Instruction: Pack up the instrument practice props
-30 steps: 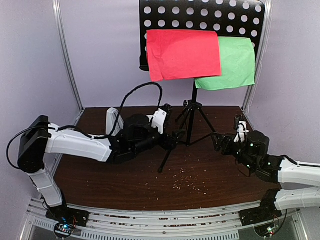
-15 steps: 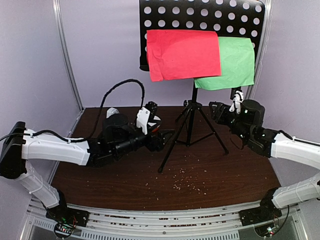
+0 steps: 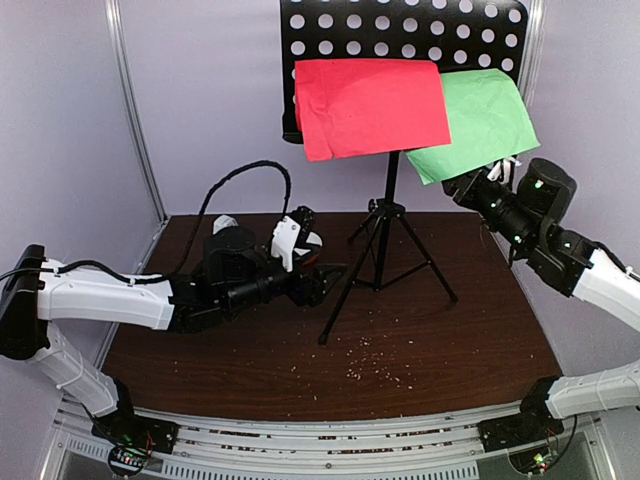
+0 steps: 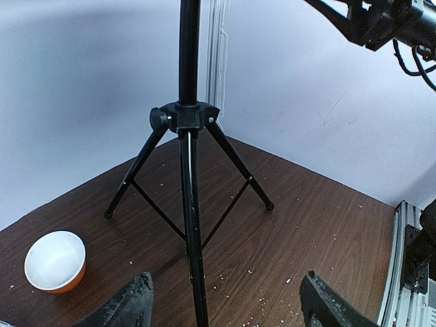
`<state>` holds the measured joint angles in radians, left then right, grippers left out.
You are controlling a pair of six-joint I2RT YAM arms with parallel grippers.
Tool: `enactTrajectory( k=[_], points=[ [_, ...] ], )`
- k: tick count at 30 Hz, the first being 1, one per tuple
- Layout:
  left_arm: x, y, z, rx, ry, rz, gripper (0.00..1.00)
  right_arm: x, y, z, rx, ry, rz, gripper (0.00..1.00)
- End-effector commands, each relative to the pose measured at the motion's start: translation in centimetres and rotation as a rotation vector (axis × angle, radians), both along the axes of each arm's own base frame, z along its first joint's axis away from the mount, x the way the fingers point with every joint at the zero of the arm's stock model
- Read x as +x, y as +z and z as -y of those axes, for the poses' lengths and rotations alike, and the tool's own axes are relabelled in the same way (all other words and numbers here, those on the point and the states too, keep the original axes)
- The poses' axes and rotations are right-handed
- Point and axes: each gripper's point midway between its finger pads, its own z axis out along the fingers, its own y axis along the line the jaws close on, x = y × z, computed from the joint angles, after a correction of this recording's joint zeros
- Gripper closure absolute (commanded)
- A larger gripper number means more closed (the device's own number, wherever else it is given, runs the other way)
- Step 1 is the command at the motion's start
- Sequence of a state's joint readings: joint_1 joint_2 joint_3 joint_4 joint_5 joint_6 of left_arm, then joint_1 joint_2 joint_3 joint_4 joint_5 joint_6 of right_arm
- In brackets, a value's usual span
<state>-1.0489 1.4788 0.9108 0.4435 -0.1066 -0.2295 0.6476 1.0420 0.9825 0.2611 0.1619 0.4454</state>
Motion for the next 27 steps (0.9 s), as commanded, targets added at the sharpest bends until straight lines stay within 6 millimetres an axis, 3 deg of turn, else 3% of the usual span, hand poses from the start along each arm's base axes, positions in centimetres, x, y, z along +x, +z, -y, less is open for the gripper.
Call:
enactTrajectory(
  k=[1, 6, 16, 23, 27],
  points=[
    [-0.5, 4.2, 0.4, -0.065, -0.046, 0.065, 0.23, -1.1, 2.0, 0.1, 0.029, 0.041, 0.020, 0.48],
    [-1.6, 6.1, 2.3, -0.063, -0.160, 0.089, 0.23, -2.2, 3.9, 0.0, 0.072, 0.088, 0.049, 0.49],
    [-4.6, 15.6, 5.4, -0.163, -0.405, 0.171, 0.31, -4.6, 9.6, 0.3, 0.087, 0.154, 0.127, 0.50],
    [-4.2, 19.1, 6.6, -0.159, -0.419, 0.220, 0.35, -5.5, 13.0, 0.2, 0.105, 0.188, 0.181, 0.50],
    [-3.5, 22.0, 7.3, -0.176, -0.409, 0.266, 0.35, -5.5, 15.3, -0.7, 0.102, 0.227, 0.209, 0.51]
  ],
)
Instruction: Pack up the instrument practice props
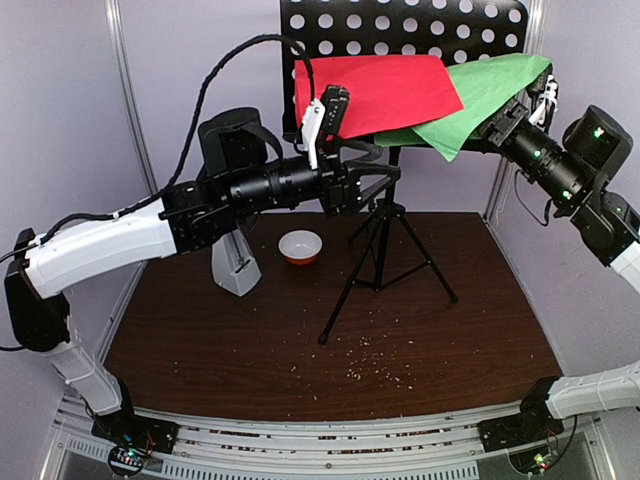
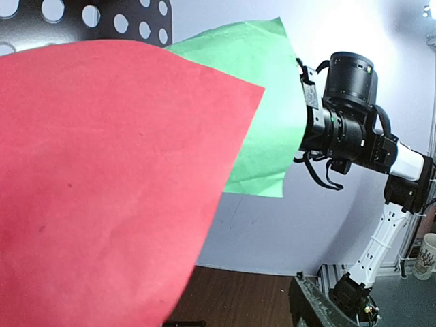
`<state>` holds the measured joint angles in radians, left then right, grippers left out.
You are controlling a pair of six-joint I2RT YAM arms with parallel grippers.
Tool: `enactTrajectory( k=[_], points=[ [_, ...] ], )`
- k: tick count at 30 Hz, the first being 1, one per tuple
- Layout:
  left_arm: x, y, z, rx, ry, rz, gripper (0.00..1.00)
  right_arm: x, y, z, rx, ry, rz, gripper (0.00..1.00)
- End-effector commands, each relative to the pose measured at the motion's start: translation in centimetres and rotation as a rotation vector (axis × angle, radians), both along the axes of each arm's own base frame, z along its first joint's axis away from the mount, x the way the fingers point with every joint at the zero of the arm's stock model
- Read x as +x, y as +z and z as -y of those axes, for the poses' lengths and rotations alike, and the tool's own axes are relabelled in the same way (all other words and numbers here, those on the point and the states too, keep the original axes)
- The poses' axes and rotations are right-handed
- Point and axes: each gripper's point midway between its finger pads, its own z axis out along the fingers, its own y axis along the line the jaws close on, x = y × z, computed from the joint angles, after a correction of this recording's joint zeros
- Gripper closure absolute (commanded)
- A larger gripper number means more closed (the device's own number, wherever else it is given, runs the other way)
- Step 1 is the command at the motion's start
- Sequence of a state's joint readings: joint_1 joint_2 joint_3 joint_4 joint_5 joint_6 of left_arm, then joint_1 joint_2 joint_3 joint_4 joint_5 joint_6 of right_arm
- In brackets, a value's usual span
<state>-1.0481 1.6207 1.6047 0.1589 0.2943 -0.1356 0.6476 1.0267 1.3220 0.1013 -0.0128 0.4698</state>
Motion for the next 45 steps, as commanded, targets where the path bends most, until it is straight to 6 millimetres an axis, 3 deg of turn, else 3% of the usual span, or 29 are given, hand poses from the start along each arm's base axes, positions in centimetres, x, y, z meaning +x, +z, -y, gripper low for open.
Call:
enactTrajectory(
  k=[1, 9, 16, 24, 28, 35, 45],
  points=[
    [0.6, 2.5, 0.9, -0.007, -0.007, 0.055, 0.35, -0.7, 3.2, -0.9, -0.008, 0.058, 0.059, 0.51],
    [3.1, 8.2, 1.0, -0.109, 0.032, 0.129, 0.37, -0.5, 6.7, -1.7, -0.068, 0.055, 0.140, 0.49],
    [6.5, 10.7, -0.7, -0.173, 0.218, 0.208, 0.37, 0.9, 6.9, -1.4, -0.173, -0.047, 0.171, 0.47],
    [6.6, 11.9, -1.1, -0.161, 0.296, 0.431, 0.37, 2.7, 5.4, -0.3, -0.271, -0.177, 0.140, 0.47],
    [7.8, 12.0, -1.4, -0.127, 0.389, 0.517, 0.37, 3.0, 5.1, -0.3, -0.280, -0.182, 0.135, 0.47],
    [9.0, 11.8, -2.1, -0.086, 0.487, 0.556, 0.38, 3.4, 4.8, -0.5, -0.288, -0.188, 0.128, 0.47],
    [9.2, 12.9, -3.5, -0.099, 0.562, 0.586, 0.39, 3.8, 4.3, -0.8, -0.291, -0.187, 0.122, 0.47]
  ],
)
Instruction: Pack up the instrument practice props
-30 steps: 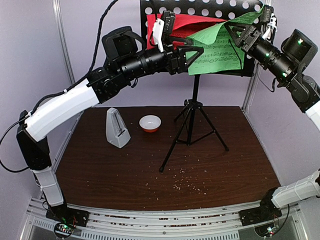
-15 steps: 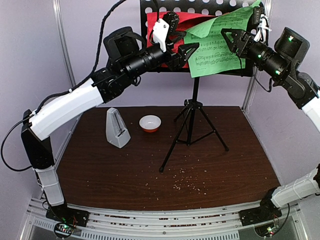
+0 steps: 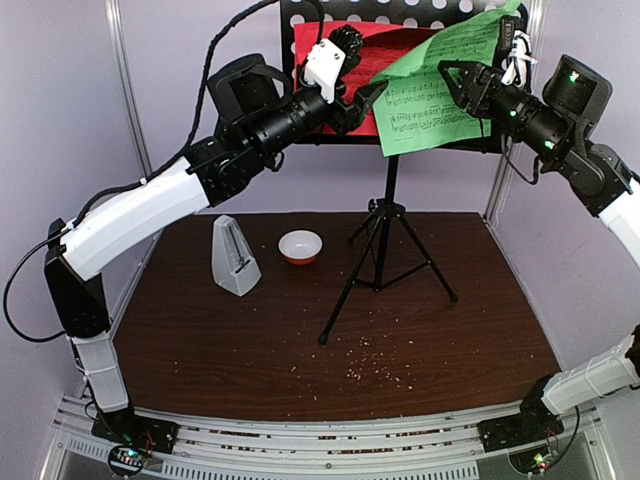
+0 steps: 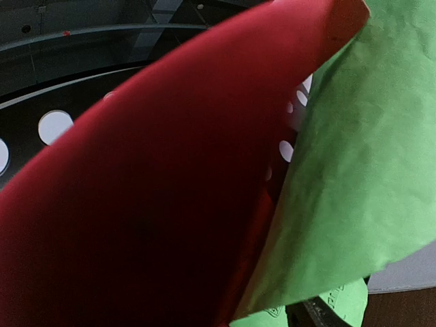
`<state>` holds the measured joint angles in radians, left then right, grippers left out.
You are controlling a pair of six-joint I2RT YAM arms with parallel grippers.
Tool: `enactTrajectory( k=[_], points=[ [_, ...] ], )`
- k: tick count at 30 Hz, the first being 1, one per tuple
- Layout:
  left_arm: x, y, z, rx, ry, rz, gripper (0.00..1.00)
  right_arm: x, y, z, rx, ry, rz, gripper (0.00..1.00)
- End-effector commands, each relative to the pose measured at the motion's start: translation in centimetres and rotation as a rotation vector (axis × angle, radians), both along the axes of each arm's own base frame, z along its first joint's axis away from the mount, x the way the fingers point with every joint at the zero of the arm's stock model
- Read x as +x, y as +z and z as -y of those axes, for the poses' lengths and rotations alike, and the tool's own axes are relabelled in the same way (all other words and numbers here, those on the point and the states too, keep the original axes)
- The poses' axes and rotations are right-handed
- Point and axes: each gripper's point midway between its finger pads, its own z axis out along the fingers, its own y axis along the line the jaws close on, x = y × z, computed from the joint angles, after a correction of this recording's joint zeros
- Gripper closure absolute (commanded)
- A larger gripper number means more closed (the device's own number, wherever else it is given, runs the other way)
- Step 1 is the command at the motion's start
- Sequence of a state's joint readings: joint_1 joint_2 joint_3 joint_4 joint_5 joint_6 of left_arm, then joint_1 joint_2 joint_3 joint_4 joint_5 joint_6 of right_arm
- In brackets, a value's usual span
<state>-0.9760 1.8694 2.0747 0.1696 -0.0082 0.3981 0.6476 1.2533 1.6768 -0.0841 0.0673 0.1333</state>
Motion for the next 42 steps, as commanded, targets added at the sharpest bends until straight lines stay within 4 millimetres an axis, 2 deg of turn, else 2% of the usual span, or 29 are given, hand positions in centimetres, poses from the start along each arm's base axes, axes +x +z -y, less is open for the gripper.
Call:
enactTrajectory(
  k=[1, 4, 7, 13, 17, 22, 27, 31, 34, 37, 42],
  points=[
    [-0.5, 3.3, -2.3, -0.079, 0.059, 0.076, 0.39, -0.1, 0.5, 0.4, 0.004, -0.019, 0.016, 0.47],
    [-0.5, 3.7, -2.4, -0.088, 0.067, 0.088, 0.39, -0.1, 0.2, 0.6, -0.001, -0.028, 0.010, 0.47],
    [-1.4, 3.9, -1.5, -0.080, -0.005, 0.112, 0.43, 0.0, -0.1, 0.7, -0.007, -0.036, 0.002, 0.47],
    [-2.5, 4.1, 0.3, -0.080, -0.115, 0.145, 0.67, -0.1, -1.2, 1.7, -0.019, -0.078, -0.017, 0.47],
    [-3.0, 4.1, 0.9, -0.082, -0.152, 0.163, 0.73, -0.4, -1.9, 2.7, -0.041, -0.120, -0.033, 0.47],
    [-3.6, 4.1, 1.4, -0.082, -0.195, 0.185, 0.74, -0.4, -2.6, 3.4, -0.067, -0.153, -0.050, 0.47],
    [-4.2, 4.1, 2.0, -0.080, -0.238, 0.209, 0.76, 0.3, -3.7, 4.3, -0.107, -0.230, -0.066, 0.48],
    [-4.2, 4.2, 2.0, -0.092, -0.242, 0.211, 0.89, 1.5, -5.1, 4.3, -0.171, -0.282, -0.091, 0.49],
    [-4.3, 4.5, 1.8, -0.102, -0.241, 0.214, 1.00, 2.0, -5.3, 4.3, -0.183, -0.300, -0.092, 0.51],
    [-4.4, 4.6, 1.7, -0.103, -0.242, 0.215, 1.00, 2.1, -4.9, 4.3, -0.180, -0.305, -0.082, 0.54],
    [-4.4, 4.6, 1.7, -0.096, -0.239, 0.213, 1.00, 2.3, -4.6, 4.0, -0.189, -0.303, -0.070, 0.64]
  ],
)
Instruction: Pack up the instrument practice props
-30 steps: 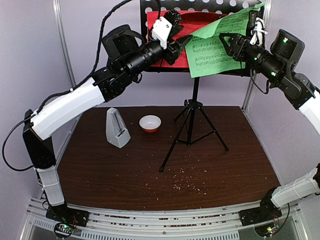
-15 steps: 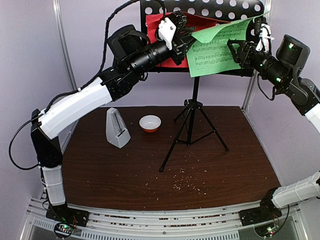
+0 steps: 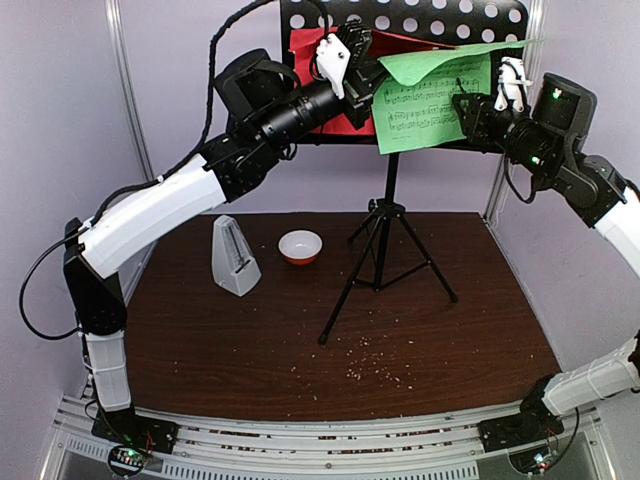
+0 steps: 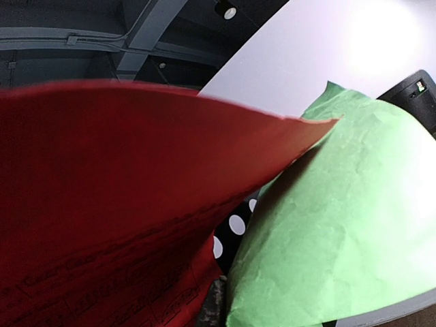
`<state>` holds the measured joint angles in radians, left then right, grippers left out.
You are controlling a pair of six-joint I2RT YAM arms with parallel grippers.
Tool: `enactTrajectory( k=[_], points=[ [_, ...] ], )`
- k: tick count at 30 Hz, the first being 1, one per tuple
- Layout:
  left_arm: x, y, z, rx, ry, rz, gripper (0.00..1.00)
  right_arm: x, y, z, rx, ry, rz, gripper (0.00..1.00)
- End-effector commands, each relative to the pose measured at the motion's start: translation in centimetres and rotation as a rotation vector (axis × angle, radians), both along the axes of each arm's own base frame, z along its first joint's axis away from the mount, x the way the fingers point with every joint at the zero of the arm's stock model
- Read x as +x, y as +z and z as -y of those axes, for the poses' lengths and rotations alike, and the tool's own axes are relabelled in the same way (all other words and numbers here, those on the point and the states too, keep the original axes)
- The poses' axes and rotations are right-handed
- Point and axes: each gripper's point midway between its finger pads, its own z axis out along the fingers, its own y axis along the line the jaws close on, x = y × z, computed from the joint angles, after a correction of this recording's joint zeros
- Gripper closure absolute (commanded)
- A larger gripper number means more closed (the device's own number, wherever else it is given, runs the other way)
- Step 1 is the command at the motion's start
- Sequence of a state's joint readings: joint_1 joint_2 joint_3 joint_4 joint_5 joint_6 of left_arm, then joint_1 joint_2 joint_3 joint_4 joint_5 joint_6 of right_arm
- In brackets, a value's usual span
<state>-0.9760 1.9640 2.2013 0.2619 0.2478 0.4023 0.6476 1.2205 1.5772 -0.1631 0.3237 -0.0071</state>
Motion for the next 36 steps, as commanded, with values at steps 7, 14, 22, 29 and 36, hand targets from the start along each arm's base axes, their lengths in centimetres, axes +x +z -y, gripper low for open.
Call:
enactTrajectory(
  k=[7, 14, 22, 29, 36],
  points=[
    [-1.0, 2.3, -1.2, -0.059, -0.015, 0.019, 1.00, 0.3, 0.5, 0.5, -0.024, -0.042, 0.040, 0.90],
    [-0.5, 2.2, -1.2, -0.053, -0.006, -0.020, 1.00, -0.4, 0.0, 1.1, -0.012, -0.049, 0.081, 1.00],
    [0.1, 2.7, -1.8, -0.057, 0.024, -0.071, 1.00, -0.9, -0.4, 0.9, 0.027, -0.024, 0.139, 1.00],
    [0.2, 2.7, -2.2, -0.046, 0.032, -0.108, 1.00, -1.3, 0.0, 0.8, 0.096, 0.005, 0.168, 1.00],
    [-2.1, 2.2, -2.5, 0.028, -0.061, -0.120, 1.00, -1.0, 0.0, 1.2, 0.151, -0.010, 0.152, 1.00]
  ],
)
